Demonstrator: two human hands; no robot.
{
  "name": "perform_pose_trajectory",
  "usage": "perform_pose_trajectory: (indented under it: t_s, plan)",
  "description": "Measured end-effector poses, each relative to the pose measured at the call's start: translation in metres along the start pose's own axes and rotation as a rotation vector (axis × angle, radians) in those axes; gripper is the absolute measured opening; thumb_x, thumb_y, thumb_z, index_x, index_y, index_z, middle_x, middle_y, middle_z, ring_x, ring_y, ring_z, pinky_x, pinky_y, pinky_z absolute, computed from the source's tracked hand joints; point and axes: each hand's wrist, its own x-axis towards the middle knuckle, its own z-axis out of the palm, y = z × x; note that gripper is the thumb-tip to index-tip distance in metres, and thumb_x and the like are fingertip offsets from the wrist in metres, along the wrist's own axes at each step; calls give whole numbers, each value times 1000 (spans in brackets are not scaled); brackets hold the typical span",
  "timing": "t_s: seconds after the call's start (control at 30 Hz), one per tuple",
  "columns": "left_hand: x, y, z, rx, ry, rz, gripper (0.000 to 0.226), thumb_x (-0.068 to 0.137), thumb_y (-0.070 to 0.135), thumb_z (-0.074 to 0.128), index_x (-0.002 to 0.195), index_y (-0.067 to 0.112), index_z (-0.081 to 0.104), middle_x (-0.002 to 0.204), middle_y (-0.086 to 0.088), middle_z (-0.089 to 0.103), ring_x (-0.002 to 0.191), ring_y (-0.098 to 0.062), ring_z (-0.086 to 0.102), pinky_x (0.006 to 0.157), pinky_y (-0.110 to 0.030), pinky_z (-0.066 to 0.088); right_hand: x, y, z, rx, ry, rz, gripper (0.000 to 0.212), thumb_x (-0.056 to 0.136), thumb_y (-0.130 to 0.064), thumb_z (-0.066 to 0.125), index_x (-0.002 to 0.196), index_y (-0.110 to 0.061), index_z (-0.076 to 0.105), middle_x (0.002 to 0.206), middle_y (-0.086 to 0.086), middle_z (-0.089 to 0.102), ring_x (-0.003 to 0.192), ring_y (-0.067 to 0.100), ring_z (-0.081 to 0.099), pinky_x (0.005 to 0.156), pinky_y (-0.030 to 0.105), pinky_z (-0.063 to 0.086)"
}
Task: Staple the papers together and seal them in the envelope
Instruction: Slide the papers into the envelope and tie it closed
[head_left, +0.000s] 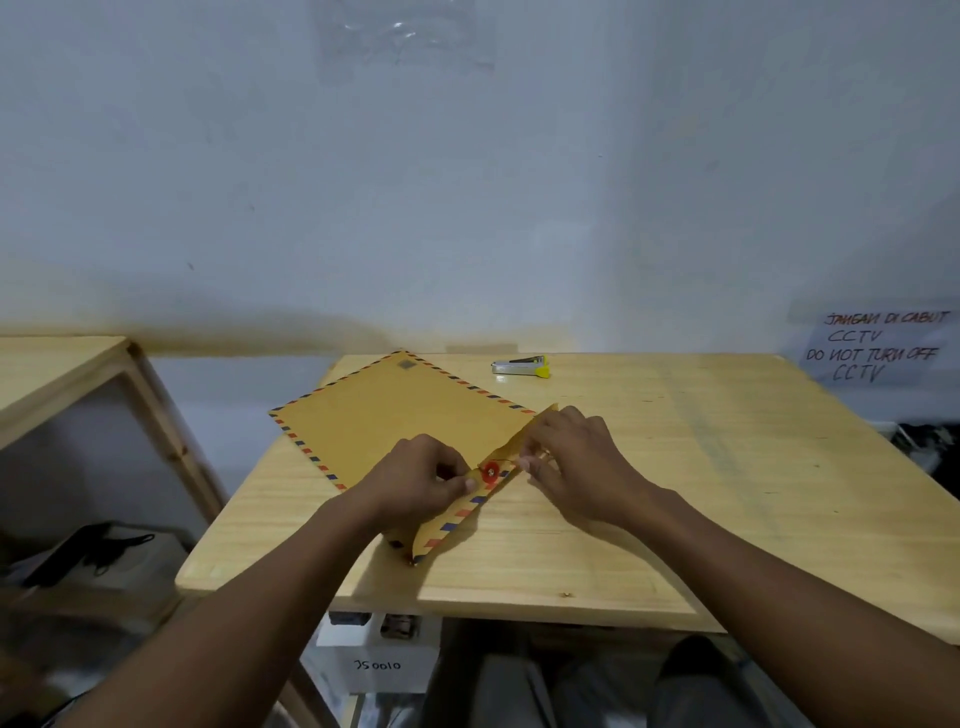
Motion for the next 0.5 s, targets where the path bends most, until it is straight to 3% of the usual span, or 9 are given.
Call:
perform_pose_trajectory:
  t_s: [0.13, 0.3, 0.4, 0.5]
  plan:
    - [-3, -8, -11, -128, -110, -31, 17, 96, 27, 69, 102, 17, 81, 106, 9, 74, 98, 0, 58, 80, -22, 48, 9, -5, 4, -34, -39, -13, 54, 84, -64, 61, 131, -37, 52, 121, -10, 48, 112, 13, 38, 93, 37, 36]
    - [-6, -11, -2, -74, -27, 7, 7, 89, 21, 77, 92, 16, 81, 94, 7, 75, 89, -3, 64, 75, -18, 50, 15, -10, 4, 17, -80, -61, 17, 87, -47, 69, 95, -33, 74, 102, -14, 61, 102, 10, 45, 86, 36, 29]
    - [-10, -13, 4, -35, 68, -4, 12, 86, 26, 80, 90, 15, 77, 95, 10, 68, 86, 1, 55, 84, -28, 50, 20, -6, -3, 100, -146, -52, 13, 91, -38, 66, 95, -31, 77, 94, -16, 73, 91, 9, 60, 90, 41, 38]
    - [-11, -16, 0, -38, 36, -23, 14, 85, 31, 80, 82, 22, 70, 108, 10, 67, 105, -3, 55, 90, -32, 49, 25, -10, -9, 51, -147, -90, 17, 96, -36, 61, 99, -29, 76, 93, -14, 76, 81, 11, 63, 91, 44, 46]
